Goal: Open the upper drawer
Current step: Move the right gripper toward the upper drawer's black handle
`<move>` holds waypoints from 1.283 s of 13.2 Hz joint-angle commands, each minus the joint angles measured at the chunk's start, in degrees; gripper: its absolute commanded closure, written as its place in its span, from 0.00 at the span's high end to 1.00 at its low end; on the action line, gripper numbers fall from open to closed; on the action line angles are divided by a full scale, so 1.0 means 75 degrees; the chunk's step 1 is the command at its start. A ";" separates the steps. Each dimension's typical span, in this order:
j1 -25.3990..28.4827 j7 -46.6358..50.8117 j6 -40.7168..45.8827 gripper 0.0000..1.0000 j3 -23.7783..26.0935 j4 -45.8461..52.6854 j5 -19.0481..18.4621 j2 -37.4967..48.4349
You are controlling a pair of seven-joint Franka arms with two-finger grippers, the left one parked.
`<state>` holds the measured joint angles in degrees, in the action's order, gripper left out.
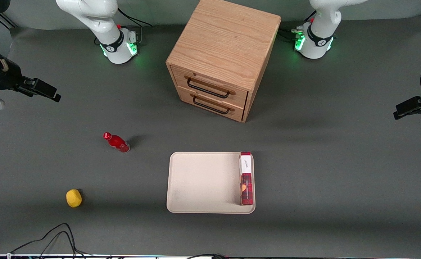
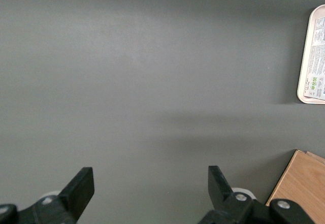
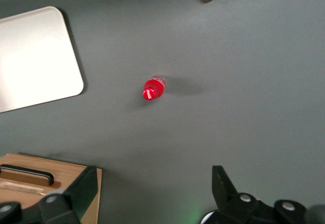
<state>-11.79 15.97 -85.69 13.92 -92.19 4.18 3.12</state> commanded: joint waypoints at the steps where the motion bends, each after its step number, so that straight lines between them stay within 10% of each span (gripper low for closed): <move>1: -0.0010 -0.0567 0.0139 1.00 0.0008 -0.0071 -0.0147 0.0146; 7: 0.0060 -0.1707 0.0292 1.00 0.0100 0.0081 -0.0113 0.0146; 17: 0.0084 -0.2609 -0.0985 1.00 0.2900 0.0620 0.0192 -0.0965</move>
<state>-10.94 0.13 -91.87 33.51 -89.57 5.05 0.05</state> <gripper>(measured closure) 0.000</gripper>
